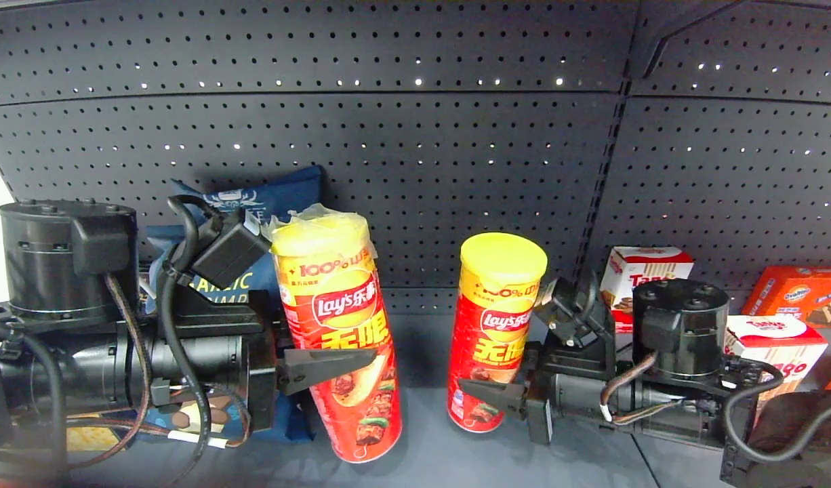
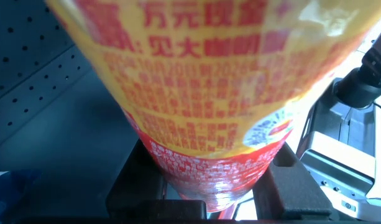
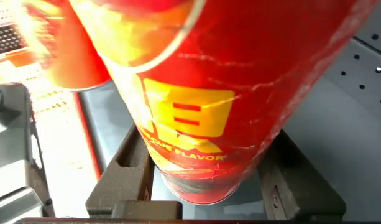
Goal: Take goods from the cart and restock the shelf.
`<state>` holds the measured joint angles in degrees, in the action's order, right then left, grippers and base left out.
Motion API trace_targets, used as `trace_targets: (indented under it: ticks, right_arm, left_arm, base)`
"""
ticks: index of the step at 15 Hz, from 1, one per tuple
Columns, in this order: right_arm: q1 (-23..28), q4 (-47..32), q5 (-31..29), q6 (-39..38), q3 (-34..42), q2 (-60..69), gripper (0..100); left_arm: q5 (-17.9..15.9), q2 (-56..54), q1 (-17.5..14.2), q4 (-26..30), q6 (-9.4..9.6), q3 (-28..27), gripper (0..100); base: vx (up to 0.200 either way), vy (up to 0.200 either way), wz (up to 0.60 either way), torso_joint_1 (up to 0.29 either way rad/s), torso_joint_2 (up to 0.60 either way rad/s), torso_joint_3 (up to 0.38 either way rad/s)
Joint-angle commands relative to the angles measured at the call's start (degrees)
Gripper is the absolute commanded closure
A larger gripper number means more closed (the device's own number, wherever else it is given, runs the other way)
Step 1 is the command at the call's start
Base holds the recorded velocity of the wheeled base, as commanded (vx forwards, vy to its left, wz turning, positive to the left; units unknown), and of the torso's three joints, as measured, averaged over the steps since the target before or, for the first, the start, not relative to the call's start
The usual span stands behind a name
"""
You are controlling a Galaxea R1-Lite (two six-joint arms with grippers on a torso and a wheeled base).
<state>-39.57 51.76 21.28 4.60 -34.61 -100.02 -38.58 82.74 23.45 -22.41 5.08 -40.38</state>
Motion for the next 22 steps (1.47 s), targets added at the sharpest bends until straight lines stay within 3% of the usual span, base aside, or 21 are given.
trace_targets:
  ticks: [1, 12, 22]
  right_arm:
    - [-1.4, 0.0, -0.9, -0.1, 1.3, 2.9, 100]
    - [-3.8, 3.5, -2.2, -1.7, 10.0, 4.0, 100]
    - [-3.7, 8.2, -2.2, -1.5, 9.3, -2.0, 100]
  left_arm:
    - [0.0, 0.0, 0.0, 0.0, 0.01, 0.0, 100]
    - [0.1, 0.1, 0.4, 0.3, -0.07, -0.2, 100]
    - [0.0, 0.6, 0.5, 0.0, -0.07, -0.1, 100]
  base:
    - [0.000, 0.000, 0.00, 0.000, 0.00, 0.000]
    - [0.000, 0.000, 0.00, 0.000, 0.00, 0.000]
    - [0.000, 0.000, 0.00, 0.000, 0.00, 0.000]
